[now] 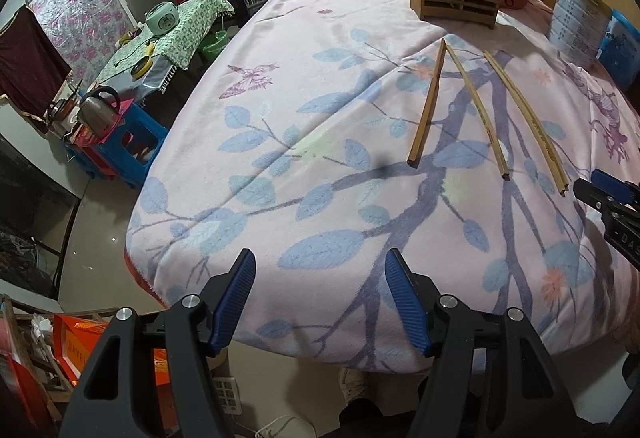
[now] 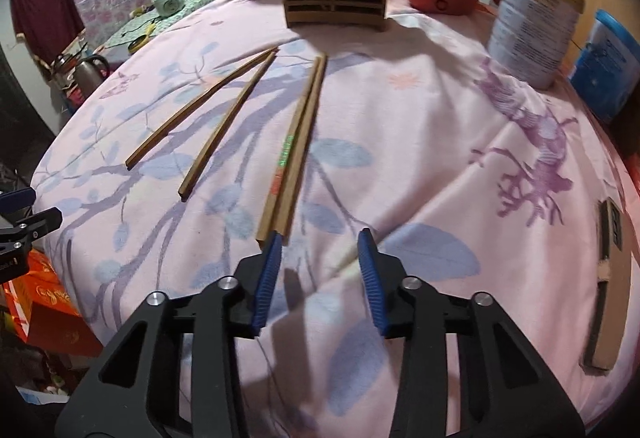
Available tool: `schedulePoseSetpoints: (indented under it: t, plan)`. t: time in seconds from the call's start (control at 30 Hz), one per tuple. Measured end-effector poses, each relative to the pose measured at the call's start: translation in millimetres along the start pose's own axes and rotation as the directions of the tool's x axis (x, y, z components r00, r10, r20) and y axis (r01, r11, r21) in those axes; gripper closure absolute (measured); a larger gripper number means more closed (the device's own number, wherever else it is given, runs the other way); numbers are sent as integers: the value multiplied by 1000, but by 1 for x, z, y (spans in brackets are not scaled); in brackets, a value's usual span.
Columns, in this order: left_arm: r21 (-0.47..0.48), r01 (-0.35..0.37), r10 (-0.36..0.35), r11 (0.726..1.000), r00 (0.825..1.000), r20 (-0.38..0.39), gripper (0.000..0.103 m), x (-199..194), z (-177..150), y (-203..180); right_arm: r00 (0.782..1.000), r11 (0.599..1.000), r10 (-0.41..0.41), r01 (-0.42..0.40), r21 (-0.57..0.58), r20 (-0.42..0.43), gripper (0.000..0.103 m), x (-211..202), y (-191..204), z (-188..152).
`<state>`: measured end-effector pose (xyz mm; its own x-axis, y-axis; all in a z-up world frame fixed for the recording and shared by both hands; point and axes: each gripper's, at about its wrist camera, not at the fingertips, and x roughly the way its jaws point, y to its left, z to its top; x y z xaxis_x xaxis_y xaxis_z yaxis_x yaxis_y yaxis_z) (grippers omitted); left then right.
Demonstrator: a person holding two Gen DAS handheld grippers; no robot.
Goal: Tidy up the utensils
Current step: 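Position both open tools over the remaining bamboo chopsticks, then close the right tool on the green-printed bamboo chopstick and lift it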
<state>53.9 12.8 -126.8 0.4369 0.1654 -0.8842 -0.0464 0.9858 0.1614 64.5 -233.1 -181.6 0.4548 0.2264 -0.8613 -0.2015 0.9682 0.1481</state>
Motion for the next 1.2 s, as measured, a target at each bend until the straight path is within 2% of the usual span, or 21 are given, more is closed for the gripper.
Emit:
schedulePoseSetpoints:
  t: [0.1, 0.37, 0.5, 0.57, 0.6, 0.67, 0.8, 1.03, 1.2]
  plan:
    - [-7, -12, 12, 1000, 1000, -7, 37, 1, -1, 3, 1000, 1000, 13, -13, 6, -8, 69, 6, 0, 1]
    - [-37, -32, 31, 999, 999, -27, 37, 3, -5, 14, 999, 999, 48, -48, -3, -7, 69, 9, 13, 3]
    - [-32, -33, 33, 999, 999, -24, 37, 3, -4, 15, 1000, 1000, 21, -21, -23, 4, 70, 12, 18, 5]
    - [-28, -32, 31, 999, 999, -23, 37, 3, -4, 15, 1000, 1000, 20, -20, -7, 15, 83, 14, 15, 7]
    - [-26, -30, 29, 999, 999, -24, 37, 4, -4, 14, 1000, 1000, 24, -24, 13, 20, 95, 14, 11, 8]
    - [-19, -21, 21, 1000, 1000, -23, 37, 5, -3, 12, 1000, 999, 6, -7, 51, 19, 97, 14, 3, 8]
    - [-10, 17, -17, 1000, 1000, -6, 37, 9, 6, 5, 1000, 996, -23, 21, 82, 19, 97, -1, -13, 5]
    - [-9, 142, -141, 990, 989, 47, 38, 31, 47, -17, 998, 993, -53, 49, 103, 31, 97, -34, -30, -2]
    - [10, 195, -195, 981, 980, 42, 50, 52, 66, -32, 996, 992, -81, 77, 101, 29, 97, -50, -37, -9]
